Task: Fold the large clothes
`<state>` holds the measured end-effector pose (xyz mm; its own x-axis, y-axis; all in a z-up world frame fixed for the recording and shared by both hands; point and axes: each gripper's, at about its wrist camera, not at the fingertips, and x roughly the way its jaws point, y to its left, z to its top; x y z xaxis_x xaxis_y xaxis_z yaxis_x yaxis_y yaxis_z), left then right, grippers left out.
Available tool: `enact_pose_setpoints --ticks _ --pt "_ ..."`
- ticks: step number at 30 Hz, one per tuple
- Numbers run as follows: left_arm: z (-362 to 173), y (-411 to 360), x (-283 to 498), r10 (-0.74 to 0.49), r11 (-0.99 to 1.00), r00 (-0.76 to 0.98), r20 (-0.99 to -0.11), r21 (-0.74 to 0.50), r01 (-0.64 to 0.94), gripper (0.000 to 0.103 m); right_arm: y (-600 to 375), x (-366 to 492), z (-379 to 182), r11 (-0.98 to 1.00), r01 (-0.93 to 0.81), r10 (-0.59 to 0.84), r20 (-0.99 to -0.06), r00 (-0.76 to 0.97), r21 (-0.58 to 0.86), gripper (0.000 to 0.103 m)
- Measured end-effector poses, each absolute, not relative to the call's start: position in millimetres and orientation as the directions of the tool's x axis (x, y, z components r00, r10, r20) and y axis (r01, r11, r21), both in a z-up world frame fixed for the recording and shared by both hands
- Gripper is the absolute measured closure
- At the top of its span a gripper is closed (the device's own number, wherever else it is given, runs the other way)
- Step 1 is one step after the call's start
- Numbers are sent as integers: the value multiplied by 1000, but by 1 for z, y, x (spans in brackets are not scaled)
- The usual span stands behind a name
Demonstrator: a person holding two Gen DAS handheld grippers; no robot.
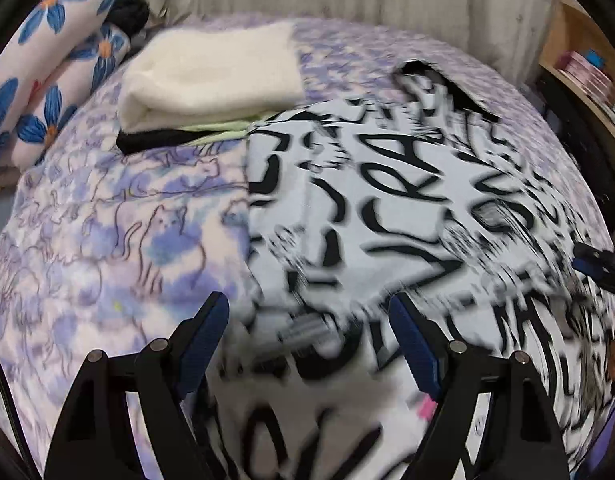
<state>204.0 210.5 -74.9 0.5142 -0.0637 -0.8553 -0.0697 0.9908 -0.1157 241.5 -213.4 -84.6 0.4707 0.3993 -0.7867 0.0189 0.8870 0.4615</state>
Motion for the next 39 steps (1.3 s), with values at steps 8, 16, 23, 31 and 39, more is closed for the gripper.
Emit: enact_pose_setpoints --ticks 8,16,23,31,39 --pt "-114 245 294 -148 964 415 -898 -225 -142 22 -203 310 -115 872 43 430 -807 405 487 51" --pt "-136 240 333 -150 959 380 -913 -227 -168 70 -183 303 -103 918 -88 380 -793 476 387 86" --pt "-128 208 336 -9 995 464 -886 -53 -82 81 -192 285 -88 957 -45 255 -757 601 287 89" --pt "-116 196 327 141 989 549 -824 98 -107 81 -202 283 -99 951 90 199 -807 556 297 74" --pt "-55 140 254 -25 999 734 -679 -38 -1 36 -133 243 -65 974 -111 223 -730 645 200 65"
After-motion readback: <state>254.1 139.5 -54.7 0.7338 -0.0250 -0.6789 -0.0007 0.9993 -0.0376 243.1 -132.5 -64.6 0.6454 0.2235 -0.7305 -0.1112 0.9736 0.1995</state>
